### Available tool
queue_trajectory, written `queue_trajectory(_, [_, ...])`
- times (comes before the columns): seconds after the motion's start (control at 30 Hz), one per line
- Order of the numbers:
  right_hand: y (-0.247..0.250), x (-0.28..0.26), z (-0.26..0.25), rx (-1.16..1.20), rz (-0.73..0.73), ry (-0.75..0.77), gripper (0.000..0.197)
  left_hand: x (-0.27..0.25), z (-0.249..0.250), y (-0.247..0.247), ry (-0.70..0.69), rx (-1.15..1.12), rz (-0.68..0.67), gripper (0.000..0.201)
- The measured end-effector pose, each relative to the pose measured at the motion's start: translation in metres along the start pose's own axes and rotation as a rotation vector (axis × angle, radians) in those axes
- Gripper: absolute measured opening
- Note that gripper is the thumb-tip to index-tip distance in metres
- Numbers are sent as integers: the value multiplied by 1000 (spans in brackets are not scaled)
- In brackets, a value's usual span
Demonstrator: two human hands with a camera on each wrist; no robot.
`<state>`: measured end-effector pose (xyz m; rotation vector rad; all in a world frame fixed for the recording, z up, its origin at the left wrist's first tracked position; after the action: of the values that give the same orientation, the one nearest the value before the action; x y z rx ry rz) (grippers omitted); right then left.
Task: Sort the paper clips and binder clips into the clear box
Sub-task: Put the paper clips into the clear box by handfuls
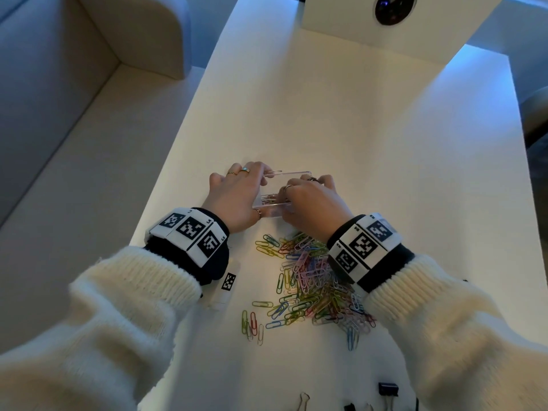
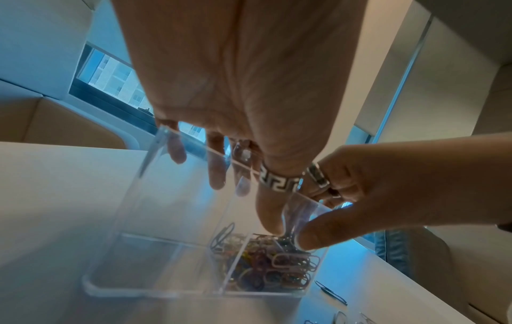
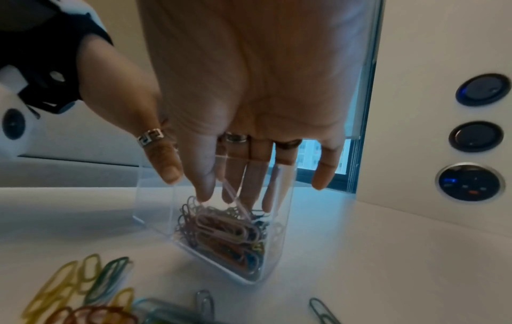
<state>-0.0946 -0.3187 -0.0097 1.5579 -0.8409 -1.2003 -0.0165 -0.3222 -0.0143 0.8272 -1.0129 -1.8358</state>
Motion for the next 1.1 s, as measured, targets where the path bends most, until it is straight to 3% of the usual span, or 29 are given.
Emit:
queue_trajectory(0.2, [7, -4, 6, 138, -7, 26, 23, 0, 0, 0, -6, 7, 14, 65])
queue_trajectory(0.37, [-1, -2, -1, 152, -45, 43, 35, 1, -1, 1, -10, 16, 27, 61])
queue_trajectory(0.5, [11, 1, 2, 241, -16, -5, 28, 1, -2, 1, -3, 44, 35, 59])
queue_trajectory(0.7, [-8, 2, -5, 190, -95, -13, 42, 1, -2, 0, 1, 62, 32, 60])
queue_trajectory(1.0, [-9, 3, -3, 181, -67, 36, 38, 1, -2, 1, -5, 25, 39, 63])
queue_trajectory(1.1, [6, -1, 0, 276, -24, 64, 32, 1, -1, 2, -6, 28, 38, 63])
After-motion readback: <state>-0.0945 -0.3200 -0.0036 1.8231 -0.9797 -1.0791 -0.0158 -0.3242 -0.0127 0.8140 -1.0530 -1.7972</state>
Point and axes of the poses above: each hand's wrist, its own x-axis towards the middle knuckle, its own y-axis out of the back of the hand, z = x × y, the point moved 10 cm from there along x, towards the middle knuckle, and after that the axes turned 13 degrees about -y, right-handed, at the moved point
